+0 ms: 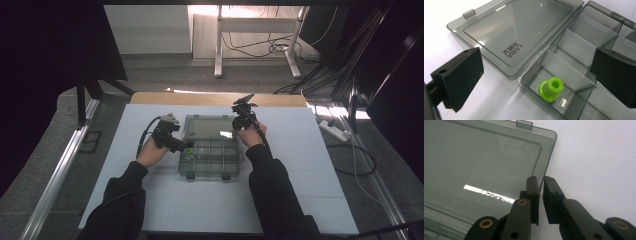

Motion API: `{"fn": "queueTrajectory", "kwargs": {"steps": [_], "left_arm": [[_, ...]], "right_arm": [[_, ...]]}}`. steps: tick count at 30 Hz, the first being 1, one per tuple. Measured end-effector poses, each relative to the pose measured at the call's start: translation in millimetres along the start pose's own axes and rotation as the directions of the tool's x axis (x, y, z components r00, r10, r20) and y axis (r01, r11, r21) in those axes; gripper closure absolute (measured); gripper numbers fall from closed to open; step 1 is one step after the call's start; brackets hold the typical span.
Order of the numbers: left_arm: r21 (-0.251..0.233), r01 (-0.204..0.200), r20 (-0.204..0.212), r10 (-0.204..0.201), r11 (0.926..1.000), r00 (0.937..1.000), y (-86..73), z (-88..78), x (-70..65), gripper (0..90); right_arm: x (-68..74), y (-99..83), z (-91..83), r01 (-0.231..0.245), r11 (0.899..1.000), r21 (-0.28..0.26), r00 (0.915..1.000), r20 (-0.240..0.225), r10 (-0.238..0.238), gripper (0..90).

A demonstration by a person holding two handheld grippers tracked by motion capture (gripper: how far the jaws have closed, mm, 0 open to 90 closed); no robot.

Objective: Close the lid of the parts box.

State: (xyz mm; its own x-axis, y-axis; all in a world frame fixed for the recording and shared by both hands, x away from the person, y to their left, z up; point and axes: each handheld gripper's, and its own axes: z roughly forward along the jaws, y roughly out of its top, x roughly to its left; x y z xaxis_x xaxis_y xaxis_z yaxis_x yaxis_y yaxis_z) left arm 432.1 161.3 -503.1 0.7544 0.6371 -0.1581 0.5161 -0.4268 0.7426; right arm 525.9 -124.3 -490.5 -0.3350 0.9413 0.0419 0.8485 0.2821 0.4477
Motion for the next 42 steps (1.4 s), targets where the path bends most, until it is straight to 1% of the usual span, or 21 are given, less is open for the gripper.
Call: {"fn": "queueTrajectory", "kwargs": {"steps": [4, 6, 11, 14, 16, 17, 18, 19, 21, 23, 27, 30, 31, 32, 34, 36, 37, 38, 39, 41, 42], "left_arm": [[-0.005, 0.003, -0.001, -0.003, 1.0, 1.0, 0.2, -1.1, 0.7, 0.0], [-0.007, 0.004, -0.002, -0.004, 1.0, 1.0, -0.1, -1.6, 1.0, 0.0], [-0.005, 0.008, -0.006, -0.008, 0.9999, 0.9999, -0.6, -2.9, 1.8, 0.0], [-0.005, 0.021, -0.022, -0.021, 0.9998, 0.9995, -0.7, -3.8, 2.7, 0.0], [-0.003, 0.019, -0.048, -0.019, 0.9998, 0.9986, -0.7, -4.6, 2.7, 0.0], [-0.003, 0.019, -0.048, -0.019, 0.9998, 0.9986, -0.7, -4.6, 2.7, 0.0], [-0.004, 0.017, -0.067, -0.017, 0.9998, 0.9976, -0.9, -5.1, 2.8, 0.0], [-0.004, 0.017, -0.067, -0.017, 0.9998, 0.9976, -0.9, -5.1, 2.8, 0.0], [-0.002, 0.016, -0.083, -0.016, 0.9999, 0.9964, -1.1, -5.8, 3.6, 0.0], [0.001, 0.024, -0.113, -0.024, 0.9997, 0.9933, -1.5, -6.8, 5.1, 0.0], [-0.01, 0.046, -0.116, -0.047, 0.9989, 0.9922, -3.6, -9.7, 10.5, 0.0], [-0.009, 0.052, -0.14, -0.053, 0.9986, 0.9888, -4.9, -10.8, 15.6, 0.3], [-0.012, 0.059, -0.158, -0.06, 0.9982, 0.9856, -5.8, -11.1, 18.6, 1.7], [-0.02, 0.063, -0.173, -0.066, 0.9978, 0.9828, -6.9, -11.9, 21.2, 4.9], [-0.039, 0.075, -0.18, -0.081, 0.9964, 0.9803, -10.1, -14.2, 27.5, 20.1], [-0.042, 0.088, -0.182, -0.094, 0.9952, 0.9787, -12.6, -14.8, 33.1, 35.1], [-0.042, 0.106, -0.176, -0.112, 0.9935, 0.978, -14.5, -14.3, 37.5, 41.6], [-0.042, 0.106, -0.176, -0.112, 0.9935, 0.978, -14.5, -14.3, 37.5, 53.3], [-0.042, 0.118, -0.167, -0.123, 0.9922, 0.9782, -15.5, -13.7, 40.5, 53.3], [-0.045, 0.14, -0.145, -0.145, 0.9891, 0.9787, -16.8, -11.2, 45.1, 68.0], [-0.035, 0.148, -0.137, -0.151, 0.9884, 0.979, -16.5, -8.3, 46.9, 72.9]], "right_arm": [[1.6, 1.8, 0.3, -0.019, 1.0, 0.009, 0.9997, 0.013, 0.018, 84.8], [1.2, 2.8, 0.3, -0.052, 0.999, 0.013, 0.9987, 0.002, 0.052, 86.1], [1.9, 3.9, 1.1, -0.09, 0.996, 0.008, 0.9957, -0.022, 0.09, 87.9], [2.4, 3.7, 1.1, -0.103, 0.995, 0.003, 0.9943, -0.026, 0.103, 88.2], [1.7, 3.5, 0.6, -0.118, 0.993, -0.001, 0.9924, -0.034, 0.118, 88.3], [1.7, 3.5, 0.6, -0.118, 0.993, -0.001, 0.9924, -0.034, 0.118, 88.3], [1.2, 3.4, -0.6, -0.13, 0.991, -0.007, 0.9907, -0.04, 0.13, 88.4], [0.8, 3.4, -1.3, -0.133, 0.991, -0.01, 0.9903, -0.042, 0.133, 88.5], [0.9, 3.4, -2.0, -0.136, 0.991, -0.014, 0.9899, -0.042, 0.136, 88.6], [1.3, 3.3, -4.0, -0.138, 0.99, -0.02, 0.9897, -0.042, 0.137, 88.6], [1.3, 2.9, -8.3, -0.142, 0.989, -0.04, 0.9889, -0.05, 0.14, 88.6], [1.1, 2.0, -11.9, -0.144, 0.988, -0.055, 0.9885, -0.053, 0.142, 88.6], [0.8, 1.7, -12.9, -0.142, 0.988, -0.061, 0.9887, -0.057, 0.139, 88.6], [1.0, 1.2, -14.5, -0.147, 0.987, -0.066, 0.9879, -0.059, 0.144, 88.7], [1.5, 0.2, -16.2, -0.149, 0.986, -0.081, 0.9877, -0.061, 0.144, 88.7], [1.2, -1.0, -17.8, -0.143, 0.985, -0.094, 0.9886, -0.061, 0.138, 88.6], [1.7, -1.5, -19.0, -0.148, 0.984, -0.095, 0.9879, -0.062, 0.142, 88.6], [1.7, -1.5, -19.0, -0.148, 0.984, -0.095, 0.9879, -0.062, 0.142, 88.6], [1.5, -2.2, -20.5, -0.144, 0.984, -0.103, 0.9884, -0.064, 0.138, 88.6], [1.8, -3.0, -22.7, -0.144, 0.983, -0.114, 0.9884, -0.065, 0.137, 88.7], [1.5, -3.5, -23.9, -0.139, 0.983, -0.12, 0.9891, -0.066, 0.132, 88.7]]}}
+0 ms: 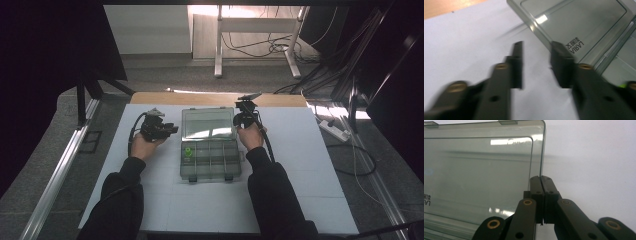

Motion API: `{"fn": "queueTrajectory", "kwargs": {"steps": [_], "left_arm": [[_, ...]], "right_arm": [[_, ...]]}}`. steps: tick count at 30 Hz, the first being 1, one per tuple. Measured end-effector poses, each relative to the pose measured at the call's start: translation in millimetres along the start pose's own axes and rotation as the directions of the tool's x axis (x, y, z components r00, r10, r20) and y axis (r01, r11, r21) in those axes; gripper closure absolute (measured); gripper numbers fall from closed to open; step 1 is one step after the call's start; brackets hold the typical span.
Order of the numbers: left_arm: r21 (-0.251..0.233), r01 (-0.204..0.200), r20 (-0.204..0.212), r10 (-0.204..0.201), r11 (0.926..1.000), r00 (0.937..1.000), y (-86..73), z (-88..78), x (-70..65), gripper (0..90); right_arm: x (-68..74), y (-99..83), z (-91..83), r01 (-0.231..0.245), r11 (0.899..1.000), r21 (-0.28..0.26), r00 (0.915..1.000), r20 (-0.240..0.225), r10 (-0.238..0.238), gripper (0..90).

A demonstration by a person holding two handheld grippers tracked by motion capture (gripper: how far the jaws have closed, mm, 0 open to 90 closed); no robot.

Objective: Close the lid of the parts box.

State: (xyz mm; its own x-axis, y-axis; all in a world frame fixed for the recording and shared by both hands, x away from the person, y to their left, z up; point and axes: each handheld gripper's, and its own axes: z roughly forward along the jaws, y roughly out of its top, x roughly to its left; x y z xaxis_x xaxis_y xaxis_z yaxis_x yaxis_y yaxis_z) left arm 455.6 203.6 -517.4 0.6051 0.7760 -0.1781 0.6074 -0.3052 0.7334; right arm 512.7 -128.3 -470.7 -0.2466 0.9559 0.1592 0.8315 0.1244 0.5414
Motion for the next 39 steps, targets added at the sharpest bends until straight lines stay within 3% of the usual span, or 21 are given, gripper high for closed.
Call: {"fn": "queueTrajectory", "kwargs": {"steps": [4, 11, 20, 33, 39], "left_arm": [[0.044, -0.007, -0.005, 0.007, 0.999, 1.0, 3.0, 14.3, -1.4, 85.5], [0.078, 0.009, 0.01, -0.01, 0.9969, 0.9999, 9.4, 31.2, 2.1, 88.5], [0.042, 0.04, 0.035, -0.042, 0.9983, 0.9985, 17.6, 39.8, 2.6, 88.5], [-0.054, 0.038, 0.04, -0.036, 0.9978, 0.9986, 30.4, 26.6, 1.3, 88.6], [-0.057, 0.014, 0.041, -0.012, 0.9983, 0.9991, 34.6, 19.8, -3.1, 88.6]], "right_arm": [[1.2, -1.9, -5.0, 0.008, 1.0, -0.026, 1.0, 0.0, -0.008, 88.7], [4.3, -3.8, -10.0, 0.015, 0.999, -0.052, 0.9999, 0.0, -0.015, 88.8], [7.8, -6.5, -15.8, 0.04, 0.996, -0.08, 0.9992, 0.009, -0.039, 88.9], [5.9, -14.1, -29.9, 0.066, 0.99, -0.128, 0.9973, -0.023, -0.069, 88.5], [3.4, -19.9, -38.6, 0.086, 0.985, -0.15, 0.9947, -0.042, -0.094, 87.7]]}}
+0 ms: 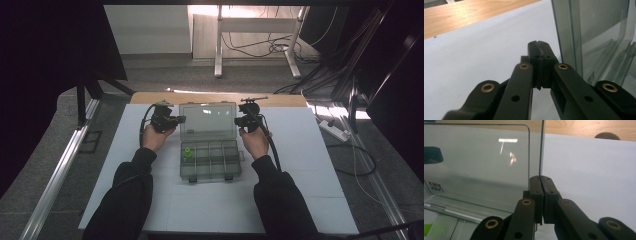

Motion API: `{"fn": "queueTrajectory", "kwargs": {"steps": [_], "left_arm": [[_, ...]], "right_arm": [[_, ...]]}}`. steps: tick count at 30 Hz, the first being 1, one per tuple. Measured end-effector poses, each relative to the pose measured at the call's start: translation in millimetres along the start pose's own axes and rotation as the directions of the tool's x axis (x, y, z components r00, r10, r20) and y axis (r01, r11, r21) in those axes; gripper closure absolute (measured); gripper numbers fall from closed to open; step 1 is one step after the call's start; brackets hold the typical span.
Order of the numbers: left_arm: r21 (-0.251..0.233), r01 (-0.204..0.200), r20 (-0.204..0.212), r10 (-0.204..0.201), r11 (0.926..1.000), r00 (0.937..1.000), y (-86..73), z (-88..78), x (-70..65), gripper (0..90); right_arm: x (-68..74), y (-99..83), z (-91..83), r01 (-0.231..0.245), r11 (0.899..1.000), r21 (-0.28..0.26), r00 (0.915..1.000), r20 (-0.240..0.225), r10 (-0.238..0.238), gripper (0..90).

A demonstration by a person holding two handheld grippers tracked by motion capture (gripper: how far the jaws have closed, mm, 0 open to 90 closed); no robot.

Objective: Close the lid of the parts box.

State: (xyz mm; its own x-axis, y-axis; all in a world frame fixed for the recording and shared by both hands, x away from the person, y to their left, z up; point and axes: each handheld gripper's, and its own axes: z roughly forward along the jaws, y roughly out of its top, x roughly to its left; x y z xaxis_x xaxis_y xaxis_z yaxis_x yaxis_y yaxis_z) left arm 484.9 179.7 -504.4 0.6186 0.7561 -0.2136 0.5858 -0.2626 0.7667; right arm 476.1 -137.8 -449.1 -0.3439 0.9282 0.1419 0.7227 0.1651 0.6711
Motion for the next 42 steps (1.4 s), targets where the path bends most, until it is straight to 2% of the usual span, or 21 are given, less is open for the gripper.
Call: {"fn": "queueTrajectory", "kwargs": {"steps": [4, 6, 10, 16, 18, 21, 23, 25, 28, 29, 31, 35, 42], "left_arm": [[-0.002, -0.008, 0.007, 0.008, 1.0, 0.9999, 1.1, -4.3, -2.0, 88.6], [-0.007, -0.006, 0.021, 0.006, 1.0, 0.9998, 0.8, -7.1, -2.9, 88.6], [-0.012, -0.001, 0.04, 0.002, 0.9999, 0.9992, -0.4, -11.1, -4.2, 88.6], [-0.018, 0.003, 0.056, -0.002, 0.9998, 0.9984, -2.7, -16.1, -6.8, 88.6], [-0.019, 0.001, 0.057, 0.001, 0.9998, 0.9984, -2.9, -17.8, -8.5, 88.6], [-0.014, -0.012, 0.06, 0.013, 0.9998, 0.9981, -2.8, -20.9, -11.0, 88.6], [-0.012, -0.018, 0.063, 0.019, 0.9998, 0.9979, -3.4, -23.0, -12.8, 88.6], [-0.011, -0.025, 0.068, 0.026, 0.9996, 0.9973, -4.0, -25.5, -14.9, 88.5], [-0.005, -0.031, 0.078, 0.032, 0.9995, 0.9964, -4.6, -28.2, -17.3, 88.6], [-0.002, -0.04, 0.084, 0.04, 0.9992, 0.9957, -4.9, -29.7, -18.6, 88.6], [0.004, -0.046, 0.09, 0.046, 0.9989, 0.9949, -5.6, -32.0, -20.9, 88.5], [0.012, -0.062, 0.1, 0.061, 0.998, 0.9931, -7.0, -36.6, -25.4, 88.6], [0.009, -0.065, 0.107, 0.063, 0.9979, 0.9922, -11.7, -47.1, -33.2, 88.5]], "right_arm": [[-0.4, -1.9, -3.0, 0.013, 1.0, -0.006, 0.9999, -0.009, -0.013, 87.0], [-0.7, -5.2, -5.8, 0.032, 0.999, -0.007, 0.9993, -0.02, -0.032, 85.8], [-1.1, -9.4, -7.9, 0.039, 0.999, -0.007, 0.9985, -0.037, -0.039, 84.7], [-2.7, -16.4, -17.3, 0.088, 0.996, 0.002, 0.9932, -0.076, -0.088, 80.7], [-5.0, -18.9, -22.6, 0.117, 0.993, 0.006, 0.988, -0.102, -0.116, 83.3], [-7.7, -22.2, -27.6, 0.133, 0.991, 0.011, 0.9823, -0.135, -0.13, 88.8], [-8.9, -23.9, -29.3, 0.138, 0.99, 0.018, 0.9777, -0.163, -0.133, 89.2], [-10.4, -26.4, -30.9, 0.156, 0.988, 0.014, 0.9648, -0.217, -0.149, 89.3], [-11.9, -29.1, -32.8, 0.155, 0.988, 0.006, 0.9528, -0.265, -0.148, 89.3], [-11.9, -29.1, -32.8, 0.155, 0.988, 0.006, 0.9528, -0.265, -0.148, 89.3], [-12.8, -30.4, -35.1, 0.155, 0.988, -0.004, 0.9441, -0.294, -0.149, 89.2], [-12.6, -33.1, -39.7, 0.175, 0.985, -0.006, 0.9349, -0.313, -0.168, 89.3], [-10.3, -39.8, -52.1, 0.219, 0.976, -0.019, 0.9166, -0.339, -0.212, 89.3]]}}
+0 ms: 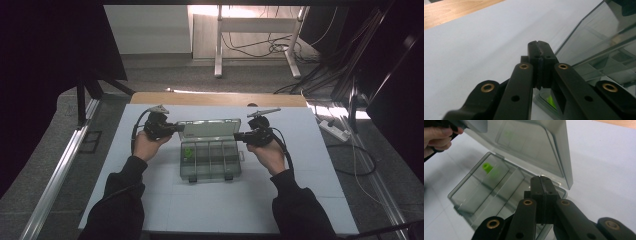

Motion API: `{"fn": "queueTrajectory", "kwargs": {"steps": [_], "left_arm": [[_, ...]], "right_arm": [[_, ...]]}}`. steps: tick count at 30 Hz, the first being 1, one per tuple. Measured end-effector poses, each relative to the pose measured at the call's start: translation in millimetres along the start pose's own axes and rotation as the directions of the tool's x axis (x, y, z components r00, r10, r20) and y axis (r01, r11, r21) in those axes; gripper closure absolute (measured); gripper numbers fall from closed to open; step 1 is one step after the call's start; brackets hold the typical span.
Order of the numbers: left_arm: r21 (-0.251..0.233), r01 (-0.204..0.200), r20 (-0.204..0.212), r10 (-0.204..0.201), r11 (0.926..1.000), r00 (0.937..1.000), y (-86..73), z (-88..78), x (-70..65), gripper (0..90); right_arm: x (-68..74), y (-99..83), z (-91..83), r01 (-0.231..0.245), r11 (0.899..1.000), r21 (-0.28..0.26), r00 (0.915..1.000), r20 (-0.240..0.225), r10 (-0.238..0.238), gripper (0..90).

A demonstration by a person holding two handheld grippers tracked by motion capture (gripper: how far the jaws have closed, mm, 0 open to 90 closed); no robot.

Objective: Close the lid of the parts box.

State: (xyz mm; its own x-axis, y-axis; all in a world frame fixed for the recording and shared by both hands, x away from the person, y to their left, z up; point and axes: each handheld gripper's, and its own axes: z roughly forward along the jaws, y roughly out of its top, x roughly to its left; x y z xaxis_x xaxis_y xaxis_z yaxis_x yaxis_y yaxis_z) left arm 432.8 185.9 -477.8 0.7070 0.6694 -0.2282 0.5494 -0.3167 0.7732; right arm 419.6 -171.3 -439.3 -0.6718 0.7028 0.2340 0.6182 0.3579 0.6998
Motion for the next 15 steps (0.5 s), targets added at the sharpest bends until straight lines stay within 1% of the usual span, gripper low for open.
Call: {"fn": "queueTrajectory", "kwargs": {"steps": [2, 6, 8, 10, 12, 15], "left_arm": [[-0.004, 0.002, 0.003, -0.002, 1.0, 1.0, -1.2, -1.9, -1.3, 88.5], [-0.001, 0.015, 0.021, -0.015, 0.9999, 0.9997, -4.9, -6.5, -4.4, 88.5], [0.007, 0.014, 0.026, -0.014, 0.9999, 0.9996, -6.1, -7.6, -6.4, 88.6], [0.011, 0.012, 0.035, -0.012, 0.9999, 0.9993, -7.4, -8.8, -10.0, 88.6], [0.014, 0.006, 0.045, -0.006, 0.9999, 0.999, -8.2, -9.8, -14.6, 88.6], [0.015, 0.006, 0.049, -0.006, 0.9999, 0.9988, -9.4, -10.7, -18.0, 88.6]], "right_arm": [[1.8, -1.0, -2.7, 0.01, 1.0, 0.0, 1.0, -0.002, -0.01, 89.3], [6.6, -3.2, -10.3, 0.021, 1.0, -0.009, 0.9996, -0.019, -0.021, 89.3], [7.5, -3.8, -11.0, 0.024, 1.0, -0.008, 0.9995, -0.021, -0.024, 89.3], [11.6, -8.1, -12.9, 0.043, 0.999, 0.001, 0.9987, -0.026, -0.043, 89.3], [13.1, -9.6, -13.7, 0.05, 0.999, 0.004, 0.9984, -0.026, -0.05, 89.3], [15.6, -13.0, -14.9, 0.062, 0.998, 0.01, 0.9977, -0.03, -0.061, 89.3]]}}
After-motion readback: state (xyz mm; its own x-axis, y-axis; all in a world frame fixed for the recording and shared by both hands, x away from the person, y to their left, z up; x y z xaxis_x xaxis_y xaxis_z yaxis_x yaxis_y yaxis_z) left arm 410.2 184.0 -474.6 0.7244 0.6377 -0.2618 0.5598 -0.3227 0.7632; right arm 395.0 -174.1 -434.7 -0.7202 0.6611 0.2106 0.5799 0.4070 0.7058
